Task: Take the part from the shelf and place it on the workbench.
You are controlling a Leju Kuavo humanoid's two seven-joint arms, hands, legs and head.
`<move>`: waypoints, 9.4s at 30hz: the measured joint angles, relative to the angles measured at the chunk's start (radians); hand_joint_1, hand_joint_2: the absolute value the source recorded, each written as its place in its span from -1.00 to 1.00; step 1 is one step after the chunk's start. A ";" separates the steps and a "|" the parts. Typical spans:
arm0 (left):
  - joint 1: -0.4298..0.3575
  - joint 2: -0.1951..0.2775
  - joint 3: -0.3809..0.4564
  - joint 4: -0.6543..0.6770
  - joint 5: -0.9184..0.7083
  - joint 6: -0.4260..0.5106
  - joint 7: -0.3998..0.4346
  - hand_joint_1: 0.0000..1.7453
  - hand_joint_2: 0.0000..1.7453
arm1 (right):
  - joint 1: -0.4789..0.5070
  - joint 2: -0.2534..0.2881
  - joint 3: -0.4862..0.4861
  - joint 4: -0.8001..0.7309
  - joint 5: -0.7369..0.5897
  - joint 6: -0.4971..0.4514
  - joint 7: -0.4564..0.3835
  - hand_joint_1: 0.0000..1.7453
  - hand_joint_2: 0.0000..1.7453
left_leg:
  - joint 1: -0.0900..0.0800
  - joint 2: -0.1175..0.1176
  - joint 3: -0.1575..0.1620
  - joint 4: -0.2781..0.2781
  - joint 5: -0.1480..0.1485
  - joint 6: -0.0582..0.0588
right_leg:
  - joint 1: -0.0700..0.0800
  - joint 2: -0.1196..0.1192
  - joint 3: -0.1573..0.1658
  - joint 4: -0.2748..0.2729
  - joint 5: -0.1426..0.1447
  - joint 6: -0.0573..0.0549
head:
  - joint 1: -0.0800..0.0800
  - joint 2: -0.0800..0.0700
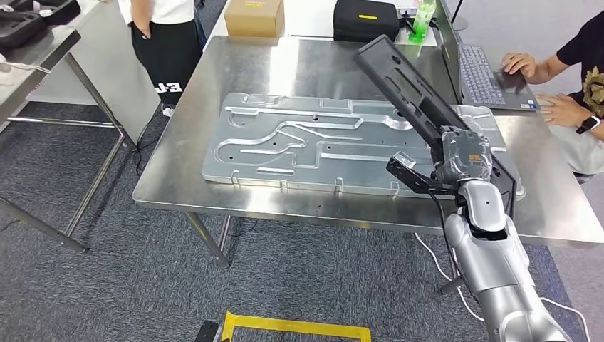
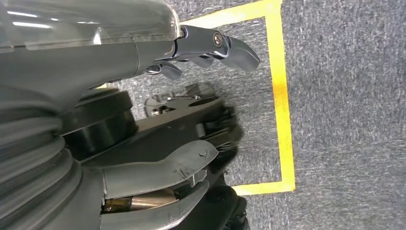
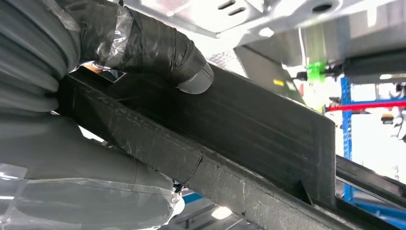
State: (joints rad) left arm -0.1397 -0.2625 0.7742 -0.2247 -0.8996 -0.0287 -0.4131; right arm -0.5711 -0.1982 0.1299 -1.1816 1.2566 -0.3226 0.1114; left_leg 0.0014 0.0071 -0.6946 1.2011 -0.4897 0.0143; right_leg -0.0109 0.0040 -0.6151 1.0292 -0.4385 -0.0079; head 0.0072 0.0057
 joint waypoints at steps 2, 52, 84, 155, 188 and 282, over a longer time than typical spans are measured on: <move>-0.002 0.000 -0.001 0.000 0.000 0.000 0.000 -1.00 1.00 | -0.011 0.001 0.008 0.014 -0.007 0.010 -0.007 1.00 1.00 | -0.002 -0.005 0.053 -0.118 0.047 0.008 | 0.003 0.005 -0.001 0.005 -0.004 0.005 | 0.000 0.000; 0.000 0.019 -0.044 0.000 -0.009 -0.033 -0.066 -1.00 1.00 | -0.153 -0.067 -0.001 0.473 -0.084 0.017 -0.076 1.00 1.00 | -0.003 -0.008 0.085 -0.167 0.046 0.014 | -0.010 -0.005 -0.013 0.019 -0.009 0.043 | 0.000 0.000; 0.003 0.036 -0.066 0.000 -0.014 -0.045 -0.048 -1.00 1.00 | -0.314 -0.083 0.013 0.731 -0.037 0.115 -0.065 -1.00 -1.00 | -0.001 -0.005 0.096 -0.172 0.043 0.011 | -0.006 -0.005 -0.008 0.008 -0.001 0.033 | -0.001 0.000; 0.018 0.016 -0.057 0.000 0.034 -0.008 -0.030 -1.00 -1.00 | 0.225 0.167 0.038 -0.218 0.277 -0.290 0.078 -1.00 -1.00 | 0.002 -0.012 -0.009 0.043 -0.032 -0.007 | 0.006 -0.003 0.014 0.003 -0.017 -0.011 | -0.002 0.000; 0.000 0.013 -0.090 0.000 -0.031 -0.005 -0.005 -1.00 -1.00 | 0.071 0.143 0.387 -0.316 0.277 -0.142 0.128 -1.00 -1.00 | 0.001 -0.009 0.058 -0.099 0.035 0.001 | 0.010 -0.002 0.025 0.005 -0.026 -0.010 | -0.002 0.000; -0.014 0.006 -0.114 0.000 -0.004 0.039 0.006 -1.00 1.00 | 0.048 0.256 0.352 -0.187 0.271 -0.144 0.040 -1.00 -1.00 | 0.003 0.056 0.064 -0.161 0.066 -0.011 | 0.006 -0.110 0.049 -0.009 -0.044 0.004 | -0.014 0.000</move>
State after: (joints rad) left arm -0.1541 -0.2564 0.6600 -0.2247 -0.9040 0.0105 -0.4072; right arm -0.5232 0.0578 0.4815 -1.3684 1.5278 -0.4666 0.1516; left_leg 0.0040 0.0631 -0.6303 1.0398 -0.4240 0.0036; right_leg -0.0052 -0.1058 -0.5658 1.0205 -0.4826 -0.0042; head -0.0066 0.0057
